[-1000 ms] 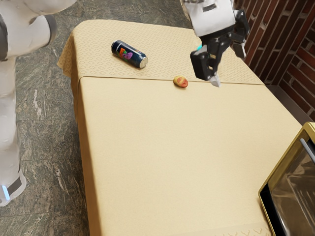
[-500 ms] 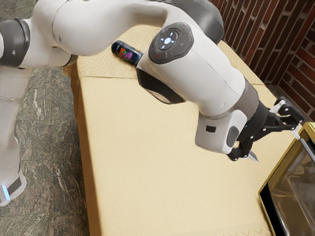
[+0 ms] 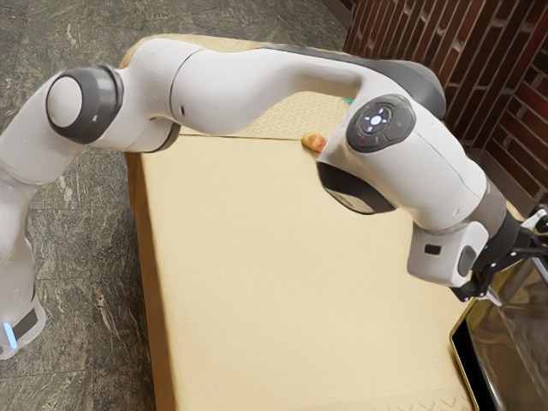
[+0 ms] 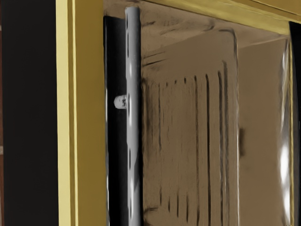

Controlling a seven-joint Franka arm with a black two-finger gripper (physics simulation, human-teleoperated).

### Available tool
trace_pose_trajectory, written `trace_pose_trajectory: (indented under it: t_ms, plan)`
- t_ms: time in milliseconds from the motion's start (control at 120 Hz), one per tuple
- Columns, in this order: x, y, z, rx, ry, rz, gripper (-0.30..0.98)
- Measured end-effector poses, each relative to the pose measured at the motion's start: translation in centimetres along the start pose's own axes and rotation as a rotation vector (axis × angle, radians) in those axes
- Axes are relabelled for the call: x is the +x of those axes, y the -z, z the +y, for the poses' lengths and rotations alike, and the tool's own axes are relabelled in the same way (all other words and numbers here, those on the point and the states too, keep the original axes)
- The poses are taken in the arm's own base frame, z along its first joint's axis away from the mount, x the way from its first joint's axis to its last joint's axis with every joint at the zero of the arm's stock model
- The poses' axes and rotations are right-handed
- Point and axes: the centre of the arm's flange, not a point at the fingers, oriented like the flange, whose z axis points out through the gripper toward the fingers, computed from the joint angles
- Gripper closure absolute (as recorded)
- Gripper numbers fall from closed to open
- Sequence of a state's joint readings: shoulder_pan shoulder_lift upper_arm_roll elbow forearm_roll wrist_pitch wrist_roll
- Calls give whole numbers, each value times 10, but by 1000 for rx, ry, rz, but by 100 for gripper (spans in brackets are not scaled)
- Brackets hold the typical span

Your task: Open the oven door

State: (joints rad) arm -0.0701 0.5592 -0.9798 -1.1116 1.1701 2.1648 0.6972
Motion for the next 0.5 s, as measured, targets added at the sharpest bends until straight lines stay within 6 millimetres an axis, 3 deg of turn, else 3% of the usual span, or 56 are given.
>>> trace_pose_trajectory:
  t_ms: [275, 500]
  plan:
    - [8, -41, 24, -33, -70, 1, 0]
    - [4, -51, 15, -28, -54, 22, 0]
